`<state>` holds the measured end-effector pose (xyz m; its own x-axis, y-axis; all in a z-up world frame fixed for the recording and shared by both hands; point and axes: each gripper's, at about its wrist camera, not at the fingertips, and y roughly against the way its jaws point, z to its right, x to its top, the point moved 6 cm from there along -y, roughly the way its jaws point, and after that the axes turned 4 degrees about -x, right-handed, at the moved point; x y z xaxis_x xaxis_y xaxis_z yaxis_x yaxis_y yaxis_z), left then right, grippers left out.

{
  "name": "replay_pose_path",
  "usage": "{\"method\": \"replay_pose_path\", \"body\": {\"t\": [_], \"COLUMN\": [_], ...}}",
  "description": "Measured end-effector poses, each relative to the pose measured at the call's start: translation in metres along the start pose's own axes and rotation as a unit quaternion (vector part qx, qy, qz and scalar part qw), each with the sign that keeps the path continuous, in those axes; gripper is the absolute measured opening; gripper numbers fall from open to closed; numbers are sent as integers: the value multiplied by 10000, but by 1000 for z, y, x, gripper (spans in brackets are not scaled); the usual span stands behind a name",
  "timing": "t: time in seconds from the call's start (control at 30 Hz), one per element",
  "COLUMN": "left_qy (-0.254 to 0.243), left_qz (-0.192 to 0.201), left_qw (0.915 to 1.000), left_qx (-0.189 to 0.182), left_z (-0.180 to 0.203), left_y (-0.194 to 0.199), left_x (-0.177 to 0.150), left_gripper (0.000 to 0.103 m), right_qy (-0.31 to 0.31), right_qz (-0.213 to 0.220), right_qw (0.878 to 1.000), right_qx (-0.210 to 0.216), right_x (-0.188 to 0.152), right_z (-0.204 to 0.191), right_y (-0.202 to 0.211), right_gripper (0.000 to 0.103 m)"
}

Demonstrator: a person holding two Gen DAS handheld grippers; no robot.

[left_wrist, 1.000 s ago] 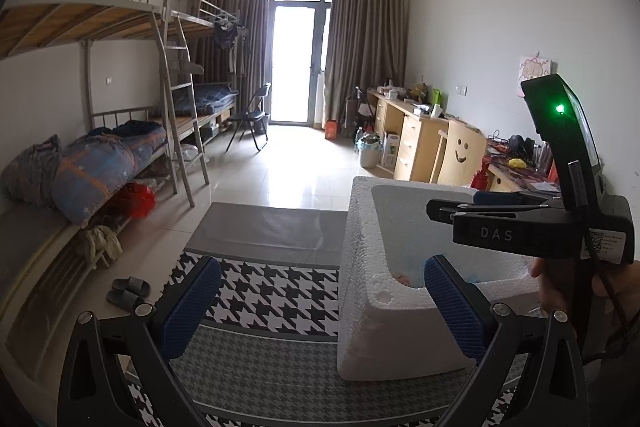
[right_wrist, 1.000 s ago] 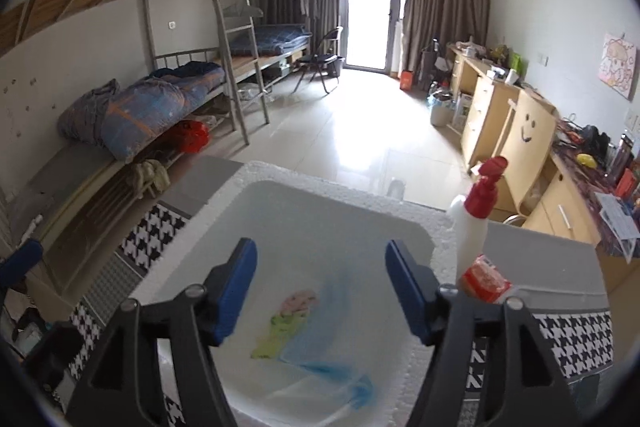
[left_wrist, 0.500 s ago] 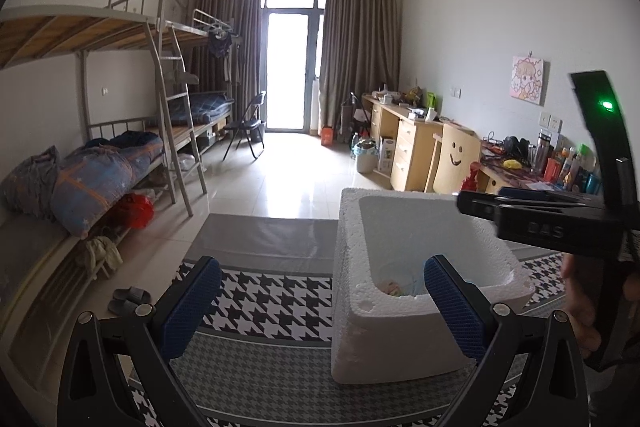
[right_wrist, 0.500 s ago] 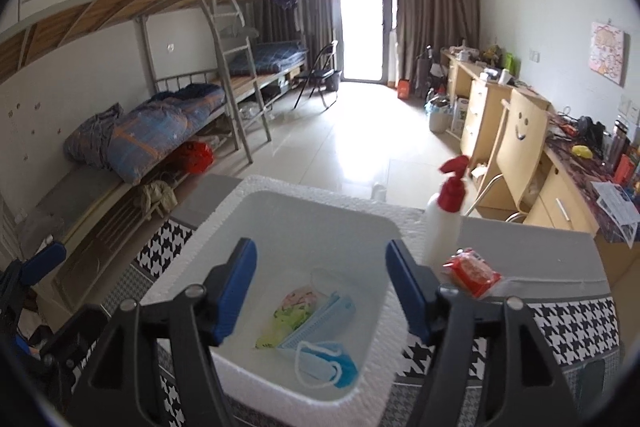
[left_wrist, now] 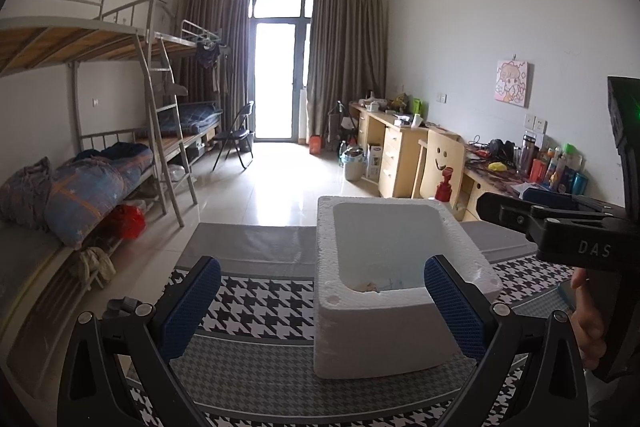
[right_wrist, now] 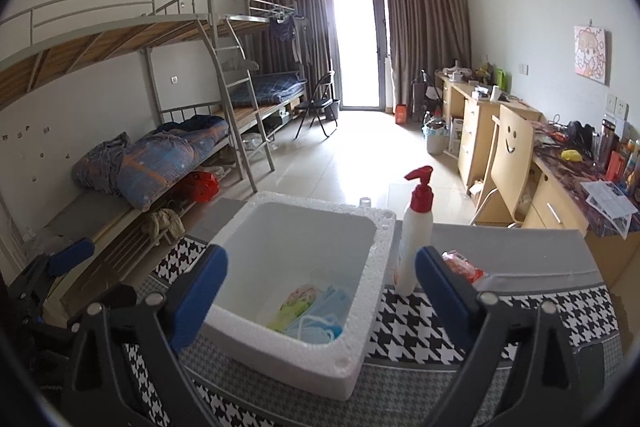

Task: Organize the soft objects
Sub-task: 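Move both tools back from the foam box to the remaining pile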

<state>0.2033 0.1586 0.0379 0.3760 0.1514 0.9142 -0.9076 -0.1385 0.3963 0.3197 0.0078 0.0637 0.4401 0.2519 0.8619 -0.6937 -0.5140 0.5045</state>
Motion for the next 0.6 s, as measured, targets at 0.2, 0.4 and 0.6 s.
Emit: {"method": "replay_pose_path", "body": {"t": [0.2, 0.4, 0.6], "left_qy": [-86, -94, -232], "left_qz": [127, 207, 242], "left_qw": [9997, 9992, 9987], "left_qx": [-185, -320, -394], "left_z": [12, 22, 35], "left_y": [13, 25, 32], "left_x": [0, -2, -7], "left_gripper": [102, 102, 102], "right_qy": [113, 114, -10], "right_qz": [174, 321, 442], "right_qw": [9998, 9994, 9990], "right_qx": [-50, -56, -67], "right_x": [-8, -13, -19], "right_z": [5, 7, 16], "right_y": [21, 39, 57], "right_gripper": [97, 97, 97]}}
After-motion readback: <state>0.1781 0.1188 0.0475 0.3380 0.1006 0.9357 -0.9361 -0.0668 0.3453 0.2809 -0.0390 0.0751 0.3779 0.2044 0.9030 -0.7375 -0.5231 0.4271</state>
